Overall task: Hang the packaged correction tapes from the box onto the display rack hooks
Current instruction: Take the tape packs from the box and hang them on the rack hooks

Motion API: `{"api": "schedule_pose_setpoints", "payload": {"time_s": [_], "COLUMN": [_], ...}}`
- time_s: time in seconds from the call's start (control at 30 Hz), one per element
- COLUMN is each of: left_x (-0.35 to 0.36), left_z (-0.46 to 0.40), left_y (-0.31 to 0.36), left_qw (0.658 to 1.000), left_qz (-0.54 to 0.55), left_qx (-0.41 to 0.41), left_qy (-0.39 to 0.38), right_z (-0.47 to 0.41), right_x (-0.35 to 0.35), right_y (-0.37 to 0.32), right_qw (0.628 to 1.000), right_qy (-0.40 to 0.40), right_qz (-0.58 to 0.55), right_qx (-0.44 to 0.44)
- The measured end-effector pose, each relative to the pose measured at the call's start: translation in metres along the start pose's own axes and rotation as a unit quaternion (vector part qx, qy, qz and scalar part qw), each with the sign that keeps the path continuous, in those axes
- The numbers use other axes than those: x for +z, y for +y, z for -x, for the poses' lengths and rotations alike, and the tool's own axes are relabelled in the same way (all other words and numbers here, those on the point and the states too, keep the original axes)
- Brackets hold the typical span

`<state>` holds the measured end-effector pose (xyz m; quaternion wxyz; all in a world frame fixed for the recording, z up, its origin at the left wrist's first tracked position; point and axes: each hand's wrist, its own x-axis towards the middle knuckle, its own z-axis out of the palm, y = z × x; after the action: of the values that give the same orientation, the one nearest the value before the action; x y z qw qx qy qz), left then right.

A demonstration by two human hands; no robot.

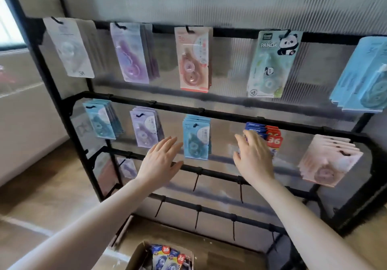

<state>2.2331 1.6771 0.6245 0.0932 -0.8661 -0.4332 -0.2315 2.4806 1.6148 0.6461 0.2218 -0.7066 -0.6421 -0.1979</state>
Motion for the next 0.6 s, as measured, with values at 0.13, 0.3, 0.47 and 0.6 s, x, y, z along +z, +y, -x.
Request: {"api": "schedule_pose_setpoints", "payload": {"time_s": [0.13,0.3,0.47,0.6], "left_x": [-0.001,0.012,0.025,0.049], "left_z": [0.034,0.072,0.093,0.107], "left_y": [-0.073,-0.155,-0.208,-0.226], "left_qw": [1.0,0.997,0.996,0.994], "left_qz": [0.003,0.023,0.042,0.058], "left_qx": [-0.024,-0.061,-0.048,-0.039], "left_qy": [-0.016,-0.045,-0.065,-0.083], "right_z": [-0.012,-0.007,0.009,0.026], "right_x": [0.028,0.077,0.116,0.141], "right_y": [-0.065,-0.139,-0.189,-0.208], "right_qw": [0.999,0.998,0.996,0.991], "right_qy": [-0.008,-0.048,-0.078,-0.125], "right_qz": [-0.027,-0.026,-0.024,-0.023], "right_qx": [0.016,0.013,0.028,0.044]}}
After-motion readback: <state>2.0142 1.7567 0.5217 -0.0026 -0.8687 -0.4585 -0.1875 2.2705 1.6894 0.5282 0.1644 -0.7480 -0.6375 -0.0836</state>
